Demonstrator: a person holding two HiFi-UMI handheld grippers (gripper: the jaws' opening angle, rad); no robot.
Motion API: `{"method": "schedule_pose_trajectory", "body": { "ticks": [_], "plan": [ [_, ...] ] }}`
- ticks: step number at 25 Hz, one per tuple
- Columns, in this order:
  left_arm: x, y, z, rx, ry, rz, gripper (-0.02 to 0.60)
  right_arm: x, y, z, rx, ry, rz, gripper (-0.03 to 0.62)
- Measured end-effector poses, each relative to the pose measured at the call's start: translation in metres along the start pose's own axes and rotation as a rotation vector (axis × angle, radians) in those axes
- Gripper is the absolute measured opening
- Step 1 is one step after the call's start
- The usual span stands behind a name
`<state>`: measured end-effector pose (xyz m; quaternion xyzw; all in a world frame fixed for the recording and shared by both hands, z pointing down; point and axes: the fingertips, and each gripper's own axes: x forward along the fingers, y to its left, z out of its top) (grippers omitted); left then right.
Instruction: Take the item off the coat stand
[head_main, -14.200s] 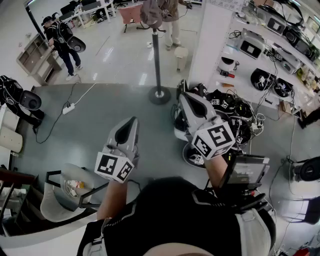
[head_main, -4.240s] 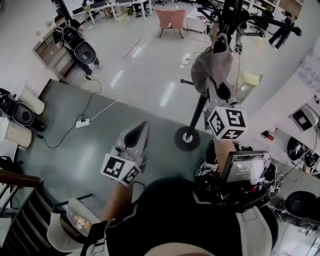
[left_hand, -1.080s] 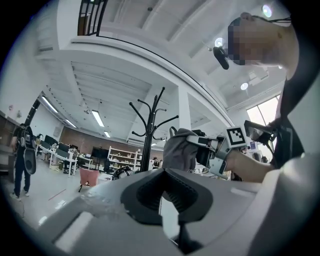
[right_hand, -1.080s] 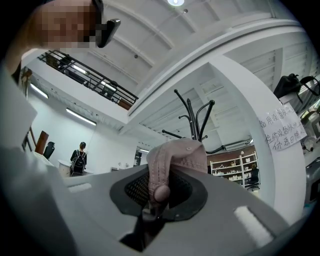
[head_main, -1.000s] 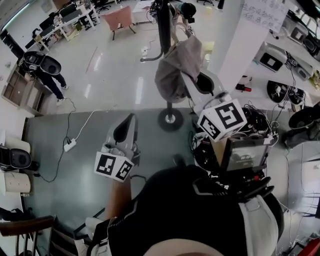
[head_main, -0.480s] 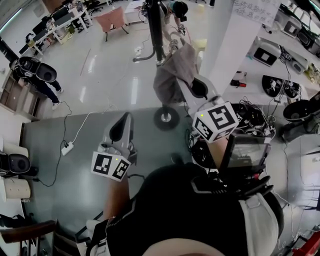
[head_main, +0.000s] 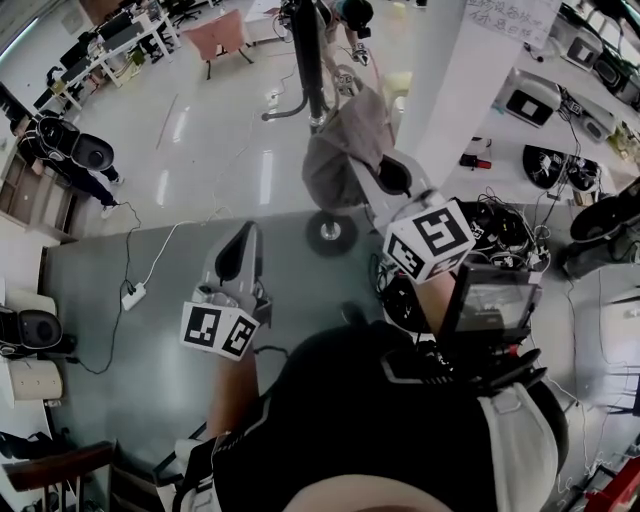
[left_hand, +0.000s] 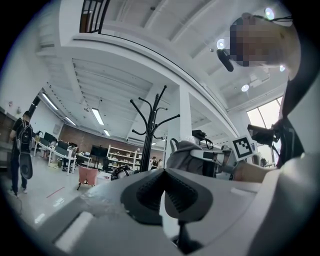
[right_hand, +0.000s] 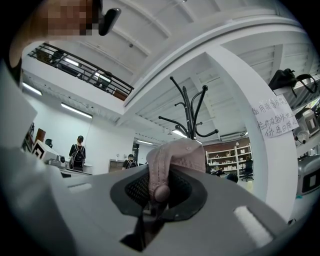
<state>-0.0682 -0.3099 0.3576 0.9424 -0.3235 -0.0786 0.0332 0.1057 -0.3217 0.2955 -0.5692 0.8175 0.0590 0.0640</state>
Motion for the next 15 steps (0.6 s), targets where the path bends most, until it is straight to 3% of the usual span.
{"method": "schedule_pose_trajectory", "body": {
  "ticks": [15],
  "plan": [
    [0.008, 0.012, -0.002, -0.02, -0.016, 0.026, 0.018, 0.013, -0.001, -0.008, -0.003, 0.021, 0.032, 0.04]
  ]
}}
